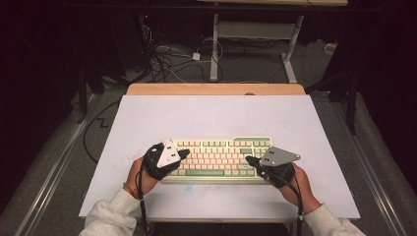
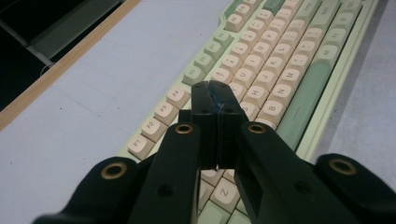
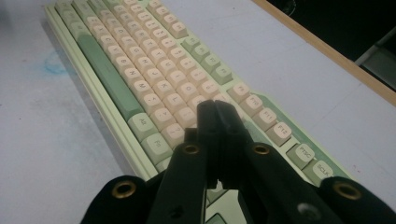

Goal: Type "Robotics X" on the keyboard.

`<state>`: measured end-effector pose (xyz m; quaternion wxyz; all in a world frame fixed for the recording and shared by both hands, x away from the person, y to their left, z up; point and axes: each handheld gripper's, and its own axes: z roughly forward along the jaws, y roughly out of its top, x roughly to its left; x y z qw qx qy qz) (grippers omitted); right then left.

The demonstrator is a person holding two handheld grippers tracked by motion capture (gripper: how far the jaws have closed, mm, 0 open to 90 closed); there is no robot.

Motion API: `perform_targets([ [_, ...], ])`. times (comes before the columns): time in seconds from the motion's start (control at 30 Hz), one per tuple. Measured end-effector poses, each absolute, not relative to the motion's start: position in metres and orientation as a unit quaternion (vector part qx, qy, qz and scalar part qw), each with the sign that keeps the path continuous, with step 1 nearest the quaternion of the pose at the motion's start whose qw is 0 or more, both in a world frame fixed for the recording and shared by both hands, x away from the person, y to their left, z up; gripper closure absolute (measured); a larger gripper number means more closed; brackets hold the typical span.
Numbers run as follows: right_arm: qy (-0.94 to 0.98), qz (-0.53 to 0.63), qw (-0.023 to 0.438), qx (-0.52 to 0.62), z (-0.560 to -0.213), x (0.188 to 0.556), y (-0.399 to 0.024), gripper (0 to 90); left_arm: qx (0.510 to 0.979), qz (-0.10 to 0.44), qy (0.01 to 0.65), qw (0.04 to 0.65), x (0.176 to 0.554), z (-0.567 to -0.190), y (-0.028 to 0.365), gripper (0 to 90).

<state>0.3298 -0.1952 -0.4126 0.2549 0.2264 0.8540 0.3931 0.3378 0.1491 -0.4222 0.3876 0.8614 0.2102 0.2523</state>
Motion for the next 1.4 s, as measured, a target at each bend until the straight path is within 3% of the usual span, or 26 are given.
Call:
perform_targets([
  [1.4,0.884,0.366,0.217,0.192,-0.422,0.370,-0.119,90.0,0.851,0.258,0.243,0.387,0.315,-0.437,0.193,87.5],
])
